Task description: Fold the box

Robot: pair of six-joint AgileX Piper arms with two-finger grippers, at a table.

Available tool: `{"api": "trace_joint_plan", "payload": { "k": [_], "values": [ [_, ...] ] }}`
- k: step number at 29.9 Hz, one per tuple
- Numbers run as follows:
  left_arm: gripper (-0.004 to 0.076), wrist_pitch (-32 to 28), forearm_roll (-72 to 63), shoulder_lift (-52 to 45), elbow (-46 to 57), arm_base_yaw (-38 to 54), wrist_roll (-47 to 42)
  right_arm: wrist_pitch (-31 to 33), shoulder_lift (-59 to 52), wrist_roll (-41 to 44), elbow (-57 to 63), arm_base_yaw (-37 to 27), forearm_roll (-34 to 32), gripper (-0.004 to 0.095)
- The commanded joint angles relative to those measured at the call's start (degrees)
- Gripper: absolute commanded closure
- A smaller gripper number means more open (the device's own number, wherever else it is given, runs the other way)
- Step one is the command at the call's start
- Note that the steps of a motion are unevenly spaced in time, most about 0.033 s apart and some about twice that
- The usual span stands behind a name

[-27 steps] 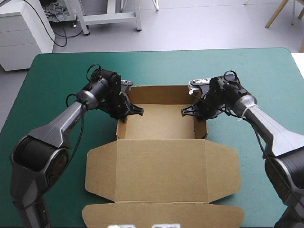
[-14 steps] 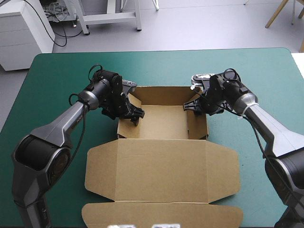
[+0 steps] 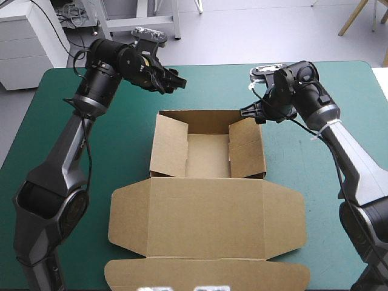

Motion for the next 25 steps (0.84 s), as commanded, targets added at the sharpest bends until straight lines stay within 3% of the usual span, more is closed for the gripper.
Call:
{"api": "trace_joint_plan", "payload": {
  "k": [1,4,10,25],
  "values": [
    [0.047,2.8,-1.2,-6.2,-2.3,-0.1,2.1,-1.2,-3.0,0.0,0.0,-0.1,1.4,0.0399],
    [0.0738,2.8,-1.9,-9.8,-0.2,-0.1,4.7,-1.2,-2.4,0.0,0.8,-0.1,4.2,0.0399],
    [0.0734,2.8,4.5,-16.7,8.1,-0.1,5.9,-1.2,0.5,0.0,1.0,-0.1,4.7,0.0399],
    [0.0734,0.4,4.5,-38.7,48.1,-0.1,8.5,-1.2,7.1,-2.3,4.0,-0.1,12.5,0.0413]
  ]
}}
